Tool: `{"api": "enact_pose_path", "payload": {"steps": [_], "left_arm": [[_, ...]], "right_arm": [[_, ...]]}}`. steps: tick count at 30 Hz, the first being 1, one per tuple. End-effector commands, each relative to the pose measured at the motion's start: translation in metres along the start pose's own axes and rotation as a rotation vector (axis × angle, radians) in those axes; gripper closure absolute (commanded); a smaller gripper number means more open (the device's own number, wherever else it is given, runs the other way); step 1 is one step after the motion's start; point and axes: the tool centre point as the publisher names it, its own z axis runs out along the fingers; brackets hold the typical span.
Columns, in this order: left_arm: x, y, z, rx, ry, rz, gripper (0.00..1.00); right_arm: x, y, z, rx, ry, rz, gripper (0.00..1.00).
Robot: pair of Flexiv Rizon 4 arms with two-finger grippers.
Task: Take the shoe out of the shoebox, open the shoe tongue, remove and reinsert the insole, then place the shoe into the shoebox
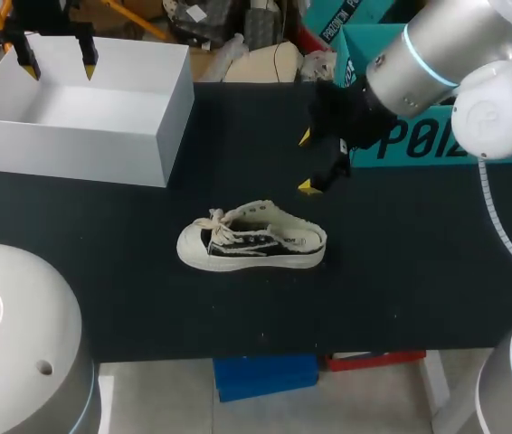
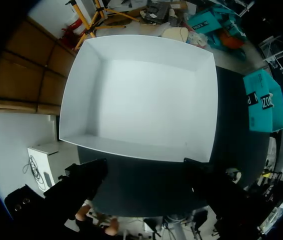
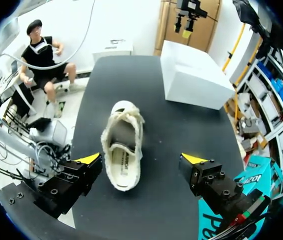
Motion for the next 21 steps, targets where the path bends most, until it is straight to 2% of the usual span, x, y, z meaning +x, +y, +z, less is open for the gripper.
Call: {"api": "enact_pose_path", "payload": {"steps": [1,3,6,10,21], "left_arm": [[0.000,0.001,-0.001,0.000,-0.002,-0.002,0.00],[0.000,0.001,-0.001,0.000,-0.002,-0.002,0.00],[0.000,0.001,-0.001,0.000,-0.002,-0.002,0.00],[0.000,0.001,-0.001,0.000,-0.002,-0.002,0.00],[0.000,0.001,-0.001,0.000,-0.002,-0.002,0.00]], "right_arm": [[0.000,0.000,0.001,-0.001,0.000,0.001,0.00],[0.000,0.000,0.001,-0.001,0.000,0.001,0.00],[0.003,0.000,0.006,-0.071,-0.004,-0.022,0.00],[0.003,-0.004,0.006,-0.105,-0.004,-0.033,0.00],[0.017,-0.030,0.018,-0.160,0.001,-0.046,0.00]]}}
